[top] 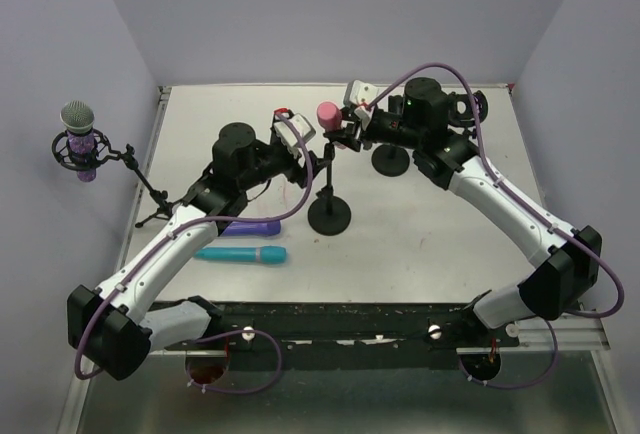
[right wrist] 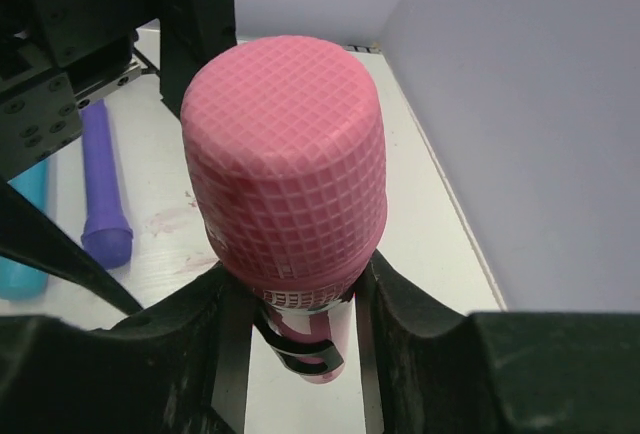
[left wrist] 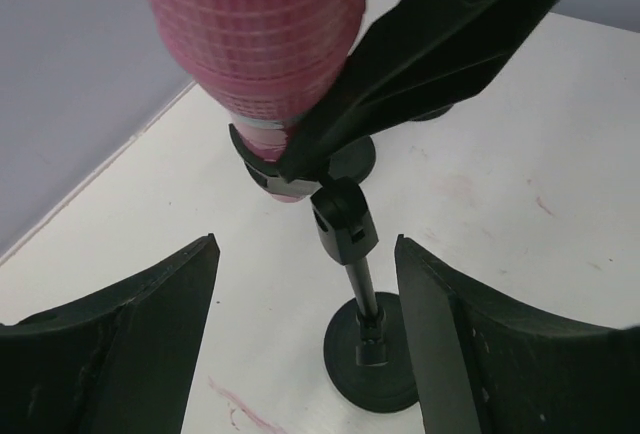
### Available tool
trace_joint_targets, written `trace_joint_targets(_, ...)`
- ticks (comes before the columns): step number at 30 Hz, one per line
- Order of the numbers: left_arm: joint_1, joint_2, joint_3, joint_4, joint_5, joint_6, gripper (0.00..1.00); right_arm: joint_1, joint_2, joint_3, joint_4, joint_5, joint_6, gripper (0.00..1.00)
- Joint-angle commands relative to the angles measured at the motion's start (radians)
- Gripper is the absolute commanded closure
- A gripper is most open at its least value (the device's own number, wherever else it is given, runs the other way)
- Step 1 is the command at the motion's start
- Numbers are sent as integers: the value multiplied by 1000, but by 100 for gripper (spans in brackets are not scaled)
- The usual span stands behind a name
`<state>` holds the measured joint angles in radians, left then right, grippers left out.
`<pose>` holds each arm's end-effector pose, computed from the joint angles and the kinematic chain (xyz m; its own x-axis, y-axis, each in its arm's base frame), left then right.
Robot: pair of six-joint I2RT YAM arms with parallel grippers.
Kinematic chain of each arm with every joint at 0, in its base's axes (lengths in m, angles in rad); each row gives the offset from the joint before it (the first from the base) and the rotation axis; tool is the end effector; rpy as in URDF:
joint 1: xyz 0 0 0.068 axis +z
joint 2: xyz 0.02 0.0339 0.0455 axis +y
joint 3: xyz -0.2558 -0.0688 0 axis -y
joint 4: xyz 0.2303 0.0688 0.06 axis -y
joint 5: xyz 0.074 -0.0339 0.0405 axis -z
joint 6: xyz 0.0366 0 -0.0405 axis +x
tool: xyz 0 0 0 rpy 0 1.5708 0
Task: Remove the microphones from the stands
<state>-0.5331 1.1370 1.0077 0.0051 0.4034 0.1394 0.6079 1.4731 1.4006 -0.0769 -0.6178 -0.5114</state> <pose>0.2127 -0.1422 0.3621 0.0059 0.1449 -0.9894 0.8099 0.5796 0.0897 0.2602 0.2069 0.3958 0.3514 -0.2415 -0.9045 -0.8758 0.2566 -0.4088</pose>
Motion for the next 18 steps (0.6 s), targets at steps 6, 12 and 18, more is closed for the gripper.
trace_joint_targets(6,-93,32,38,44,0,92,24,50,-72,-11,137,312,229,90)
trace_joint_targets(12,-130,82,52,105,-124,134,30,93,-120,-44,89,397,225,99)
trace_joint_targets(18,-128,101,66,104,-127,129,54,101,-138,-63,78,421,229,99)
